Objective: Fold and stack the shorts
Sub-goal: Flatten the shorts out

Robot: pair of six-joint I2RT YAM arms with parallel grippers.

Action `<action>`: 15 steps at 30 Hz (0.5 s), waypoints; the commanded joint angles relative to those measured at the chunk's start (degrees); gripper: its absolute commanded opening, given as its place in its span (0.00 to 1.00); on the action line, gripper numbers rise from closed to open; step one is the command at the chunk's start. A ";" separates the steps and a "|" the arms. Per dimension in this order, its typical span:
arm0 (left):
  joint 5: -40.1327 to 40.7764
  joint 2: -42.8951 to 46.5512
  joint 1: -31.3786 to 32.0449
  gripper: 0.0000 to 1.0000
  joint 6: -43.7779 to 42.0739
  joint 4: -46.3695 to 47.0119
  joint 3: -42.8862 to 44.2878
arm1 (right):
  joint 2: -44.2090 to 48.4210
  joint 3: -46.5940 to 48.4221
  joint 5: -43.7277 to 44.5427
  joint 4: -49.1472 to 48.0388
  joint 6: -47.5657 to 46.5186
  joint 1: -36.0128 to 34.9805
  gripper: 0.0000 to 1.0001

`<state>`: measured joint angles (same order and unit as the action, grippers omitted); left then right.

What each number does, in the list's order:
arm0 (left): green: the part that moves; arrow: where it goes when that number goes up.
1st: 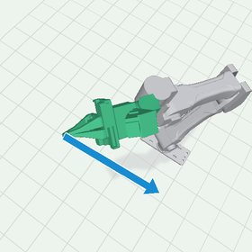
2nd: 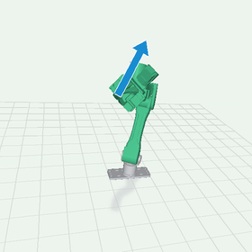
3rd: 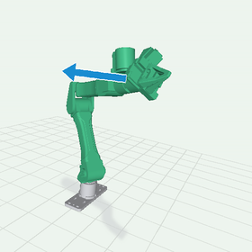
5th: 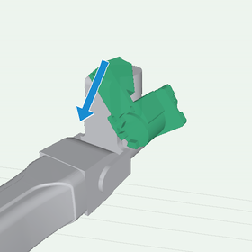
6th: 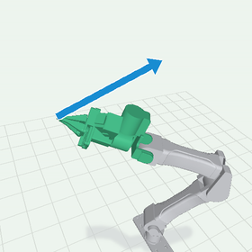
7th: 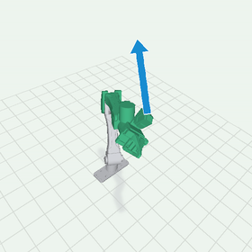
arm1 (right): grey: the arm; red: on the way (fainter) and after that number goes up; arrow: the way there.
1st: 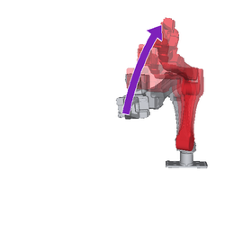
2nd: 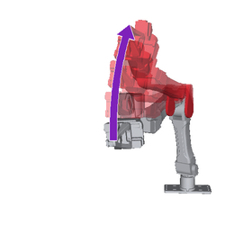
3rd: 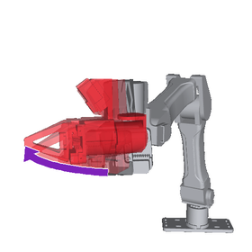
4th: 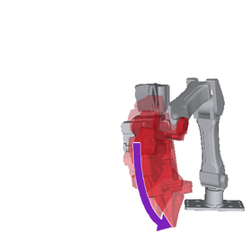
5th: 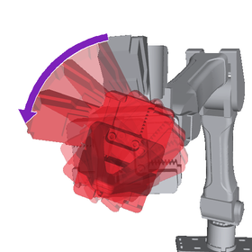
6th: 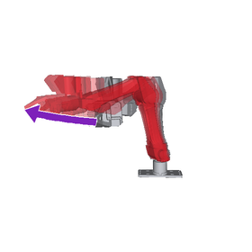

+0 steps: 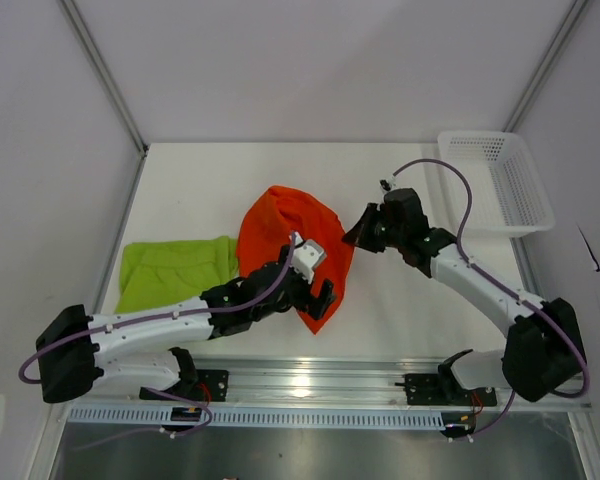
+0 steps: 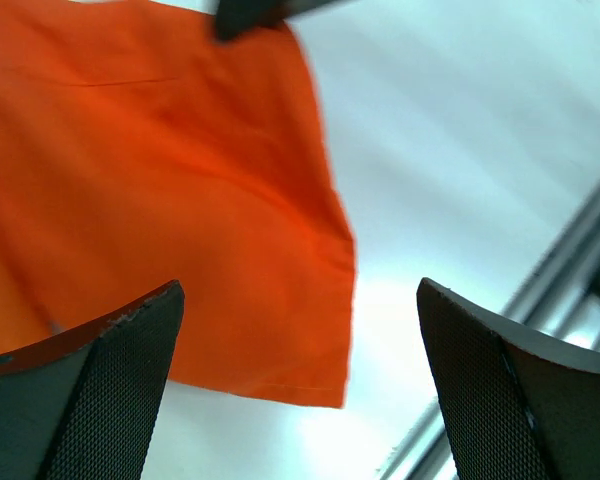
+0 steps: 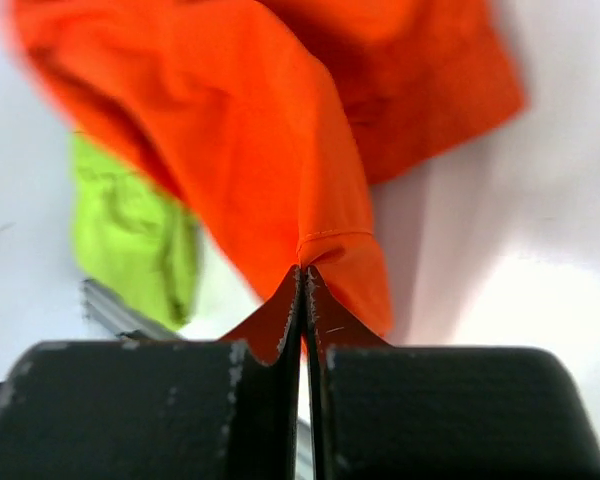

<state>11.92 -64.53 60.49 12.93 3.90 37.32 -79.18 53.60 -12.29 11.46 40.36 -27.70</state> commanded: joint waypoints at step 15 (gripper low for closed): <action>25.77 -9.11 15.45 0.99 13.43 -16.99 9.43 | 9.57 8.09 11.32 12.35 13.07 -8.94 0.00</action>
<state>28.80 -71.07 74.94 20.01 -8.12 44.10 -71.83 58.04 -4.14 22.68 50.72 -35.48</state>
